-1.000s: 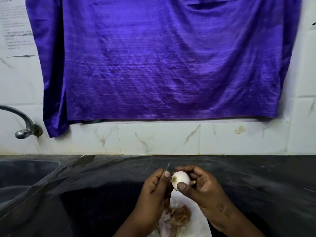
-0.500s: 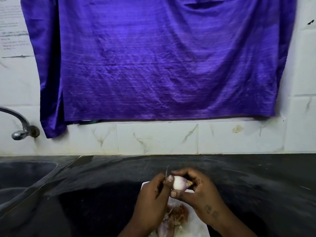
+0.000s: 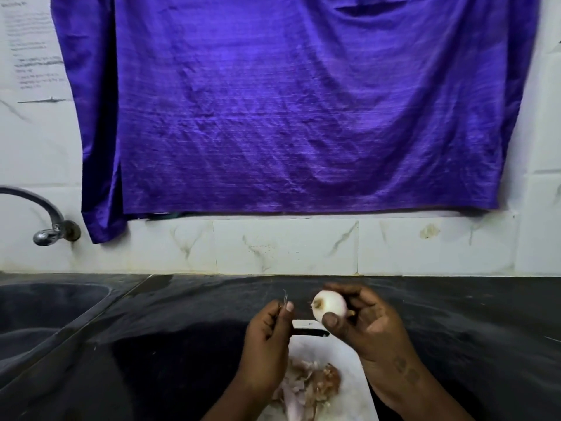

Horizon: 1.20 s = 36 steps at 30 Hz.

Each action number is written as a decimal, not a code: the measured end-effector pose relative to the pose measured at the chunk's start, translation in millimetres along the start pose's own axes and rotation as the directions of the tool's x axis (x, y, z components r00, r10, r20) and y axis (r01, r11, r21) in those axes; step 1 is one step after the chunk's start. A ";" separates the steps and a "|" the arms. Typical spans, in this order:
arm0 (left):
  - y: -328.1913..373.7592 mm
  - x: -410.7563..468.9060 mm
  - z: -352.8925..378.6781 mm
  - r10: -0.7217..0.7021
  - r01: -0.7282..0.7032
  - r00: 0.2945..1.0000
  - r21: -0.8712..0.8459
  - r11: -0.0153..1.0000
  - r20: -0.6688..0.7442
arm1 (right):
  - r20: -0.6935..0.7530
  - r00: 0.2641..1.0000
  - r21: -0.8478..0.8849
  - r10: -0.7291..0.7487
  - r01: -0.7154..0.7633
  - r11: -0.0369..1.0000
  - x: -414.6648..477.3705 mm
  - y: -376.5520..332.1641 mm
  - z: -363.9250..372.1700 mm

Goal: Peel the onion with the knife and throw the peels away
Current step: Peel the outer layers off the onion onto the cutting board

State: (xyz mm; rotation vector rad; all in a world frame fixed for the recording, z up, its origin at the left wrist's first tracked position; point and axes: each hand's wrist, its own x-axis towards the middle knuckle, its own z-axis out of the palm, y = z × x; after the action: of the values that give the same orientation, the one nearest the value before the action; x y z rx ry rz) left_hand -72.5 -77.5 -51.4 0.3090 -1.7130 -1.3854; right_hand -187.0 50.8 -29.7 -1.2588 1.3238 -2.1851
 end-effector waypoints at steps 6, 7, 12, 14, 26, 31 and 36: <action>0.5 -3.9 -5.7 0.160 -0.179 0.983 0.281 0.943 0.090 | -0.008 0.998 -0.049 0.063 -0.063 0.997 -0.1 9.2 -9.4; 2.2 -5.8 -5.5 0.162 -0.183 0.982 0.321 0.929 0.093 | -0.006 0.998 -0.058 0.064 -0.064 0.996 0.1 9.1 -8.9; 1.5 -3.1 -9.2 0.173 -0.176 0.984 0.426 0.888 0.045 | -0.001 0.998 -0.056 0.065 -0.065 0.996 0.7 9.6 -8.2; 0.2 -1.7 -9.0 0.179 -0.189 0.982 0.447 0.874 0.066 | -0.001 0.997 -0.059 0.071 -0.071 0.996 0.8 10.3 -8.1; 3.1 -6.3 -10.4 0.197 -0.276 0.957 0.456 0.846 0.213 | -0.014 0.997 -0.125 0.077 -0.078 0.989 3.3 18.3 -9.5; 0.1 -7.1 -7.9 0.181 -0.302 0.936 0.430 0.851 0.301 | 0.038 0.996 -0.175 0.086 -0.078 0.982 0.9 20.1 -11.5; 4.8 -6.0 -5.9 0.178 -0.249 0.943 0.238 0.939 0.282 | 0.048 0.997 -0.195 0.063 -0.052 0.979 0.9 16.5 -11.1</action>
State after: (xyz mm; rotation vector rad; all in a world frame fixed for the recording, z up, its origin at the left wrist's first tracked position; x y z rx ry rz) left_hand -63.1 -75.8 -50.0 0.0869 -2.0895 -1.0659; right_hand -199.4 47.7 -45.1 -1.3199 1.5625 -2.0086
